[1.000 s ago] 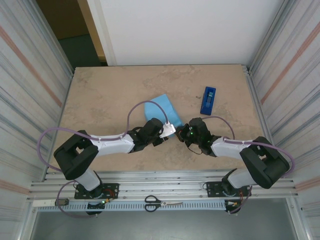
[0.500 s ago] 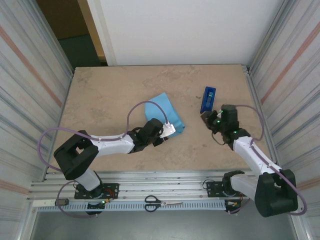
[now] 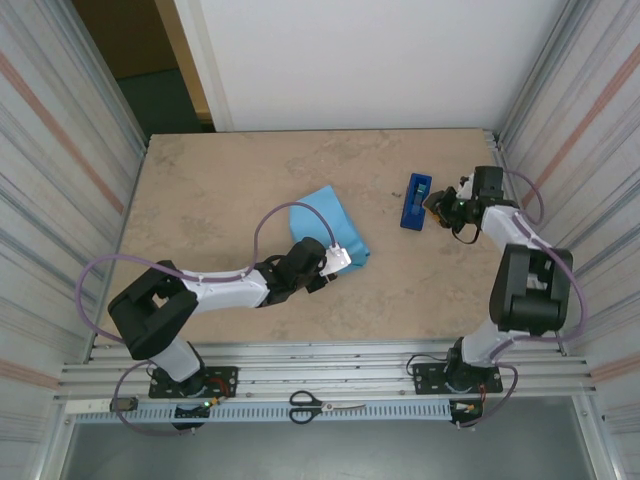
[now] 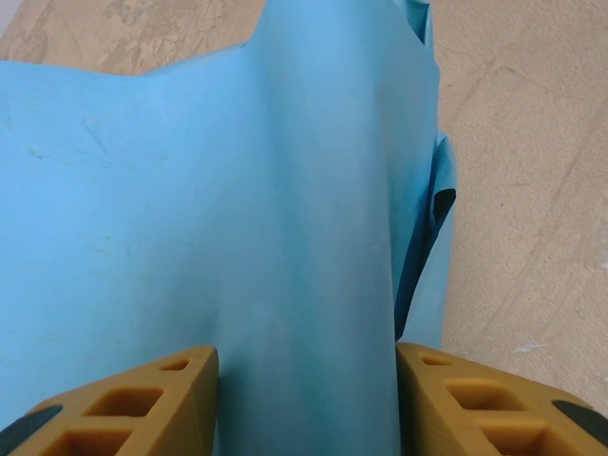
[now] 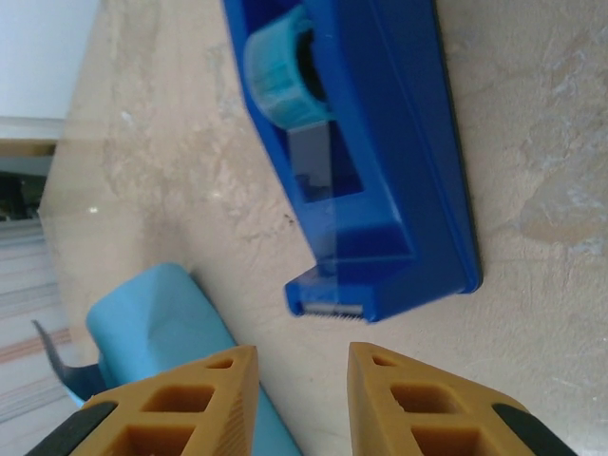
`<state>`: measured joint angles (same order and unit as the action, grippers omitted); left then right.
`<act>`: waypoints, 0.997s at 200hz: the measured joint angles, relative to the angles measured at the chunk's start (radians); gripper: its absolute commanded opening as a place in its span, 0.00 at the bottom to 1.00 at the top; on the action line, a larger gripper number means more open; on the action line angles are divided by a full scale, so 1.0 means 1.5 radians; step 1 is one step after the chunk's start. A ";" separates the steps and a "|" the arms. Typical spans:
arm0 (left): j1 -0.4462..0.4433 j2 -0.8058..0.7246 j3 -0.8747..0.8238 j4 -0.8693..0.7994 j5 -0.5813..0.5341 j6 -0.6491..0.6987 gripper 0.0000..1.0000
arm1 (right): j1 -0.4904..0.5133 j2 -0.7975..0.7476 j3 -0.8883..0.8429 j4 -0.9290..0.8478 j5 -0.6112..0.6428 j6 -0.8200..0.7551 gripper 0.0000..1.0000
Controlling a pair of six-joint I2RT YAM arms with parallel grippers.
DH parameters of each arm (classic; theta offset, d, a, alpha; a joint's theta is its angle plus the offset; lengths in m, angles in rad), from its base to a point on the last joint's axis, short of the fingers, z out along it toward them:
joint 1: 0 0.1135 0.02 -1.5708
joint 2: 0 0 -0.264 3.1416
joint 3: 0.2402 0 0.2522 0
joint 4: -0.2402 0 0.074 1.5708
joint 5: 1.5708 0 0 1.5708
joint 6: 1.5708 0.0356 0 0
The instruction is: Wrap the gift box in paper
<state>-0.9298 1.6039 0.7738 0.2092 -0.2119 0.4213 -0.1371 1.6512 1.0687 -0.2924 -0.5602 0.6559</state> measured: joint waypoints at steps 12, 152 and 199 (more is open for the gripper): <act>0.000 0.000 0.000 0.000 0.000 0.000 0.48 | -0.001 0.032 0.021 -0.006 -0.012 -0.008 0.31; 0.000 0.007 0.000 0.011 -0.002 0.000 0.48 | -0.002 0.178 0.127 -0.012 -0.080 -0.004 0.20; 0.000 0.011 0.002 0.017 -0.002 0.000 0.47 | -0.002 0.178 0.127 -0.008 -0.084 0.002 0.17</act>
<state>-0.9298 1.6199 0.7769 0.2340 -0.2146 0.4213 -0.1398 1.9186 1.2591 -0.3038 -0.6865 0.6582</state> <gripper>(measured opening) 0.477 0.186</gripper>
